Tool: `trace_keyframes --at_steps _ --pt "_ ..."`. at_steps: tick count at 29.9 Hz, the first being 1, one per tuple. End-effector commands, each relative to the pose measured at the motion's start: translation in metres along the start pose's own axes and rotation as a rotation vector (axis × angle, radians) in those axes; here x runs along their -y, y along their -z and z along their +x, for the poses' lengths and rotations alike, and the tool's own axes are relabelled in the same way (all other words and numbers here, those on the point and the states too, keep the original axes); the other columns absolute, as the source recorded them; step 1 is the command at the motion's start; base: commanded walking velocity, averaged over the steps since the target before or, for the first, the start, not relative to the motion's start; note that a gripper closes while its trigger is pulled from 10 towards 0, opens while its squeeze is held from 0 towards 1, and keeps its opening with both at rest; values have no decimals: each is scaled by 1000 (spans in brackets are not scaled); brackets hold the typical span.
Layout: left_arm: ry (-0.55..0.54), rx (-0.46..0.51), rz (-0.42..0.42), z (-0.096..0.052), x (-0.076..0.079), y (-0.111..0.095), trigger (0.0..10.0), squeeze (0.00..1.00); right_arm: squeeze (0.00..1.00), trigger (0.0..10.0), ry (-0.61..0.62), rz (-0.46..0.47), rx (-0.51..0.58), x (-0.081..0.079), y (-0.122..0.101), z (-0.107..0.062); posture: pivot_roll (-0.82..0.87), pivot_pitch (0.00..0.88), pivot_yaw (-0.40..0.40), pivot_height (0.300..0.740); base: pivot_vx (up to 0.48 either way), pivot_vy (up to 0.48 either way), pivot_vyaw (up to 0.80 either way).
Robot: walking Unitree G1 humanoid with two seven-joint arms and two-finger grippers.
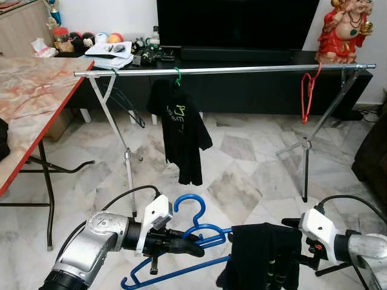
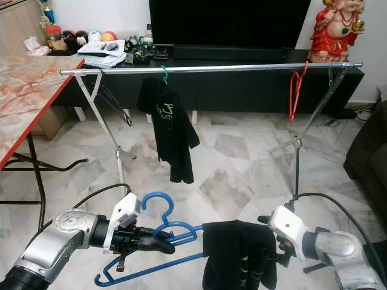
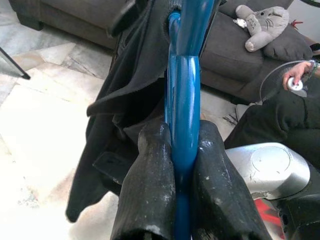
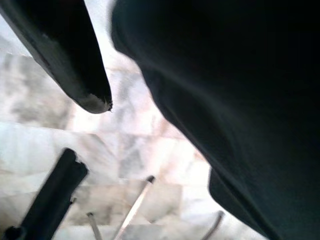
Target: Hang hanger
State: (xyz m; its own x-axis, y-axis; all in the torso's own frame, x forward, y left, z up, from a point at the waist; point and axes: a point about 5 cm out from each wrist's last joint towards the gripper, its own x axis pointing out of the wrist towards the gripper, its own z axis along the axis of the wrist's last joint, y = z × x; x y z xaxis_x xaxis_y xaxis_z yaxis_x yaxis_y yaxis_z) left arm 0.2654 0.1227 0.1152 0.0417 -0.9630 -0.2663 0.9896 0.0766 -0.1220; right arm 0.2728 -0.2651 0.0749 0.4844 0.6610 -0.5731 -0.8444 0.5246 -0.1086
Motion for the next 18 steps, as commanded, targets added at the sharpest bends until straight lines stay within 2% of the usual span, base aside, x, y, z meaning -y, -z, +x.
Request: trace_keyframes --at_steps 1,4,5,6,7,18 --pt "38 47 32 3 3 -12 0 0 0 10000 -40 43 -3 -5 4 3 -104 72 -8 740 0 0 0" --pt "40 49 33 4 3 -13 0 0 0 10000 -41 45 -13 -7 8 7 -102 72 -7 740 0 0 0" --pt "40 51 33 5 3 -14 0 0 0 8118 -12 57 3 -5 8 10 -101 73 -7 740 0 0 0" --pt "40 51 33 5 3 -14 0 0 0 8118 -12 57 3 -5 8 10 -101 73 -7 740 0 0 0" --pt "40 51 33 5 3 -15 0 0 0 0 -5 63 11 -5 8 10 -99 75 -6 740 0 0 0" --pt "23 55 30 6 1 -16 0 0 0 0 -28 117 54 -9 7 15 -97 81 -3 740 0 0 0"
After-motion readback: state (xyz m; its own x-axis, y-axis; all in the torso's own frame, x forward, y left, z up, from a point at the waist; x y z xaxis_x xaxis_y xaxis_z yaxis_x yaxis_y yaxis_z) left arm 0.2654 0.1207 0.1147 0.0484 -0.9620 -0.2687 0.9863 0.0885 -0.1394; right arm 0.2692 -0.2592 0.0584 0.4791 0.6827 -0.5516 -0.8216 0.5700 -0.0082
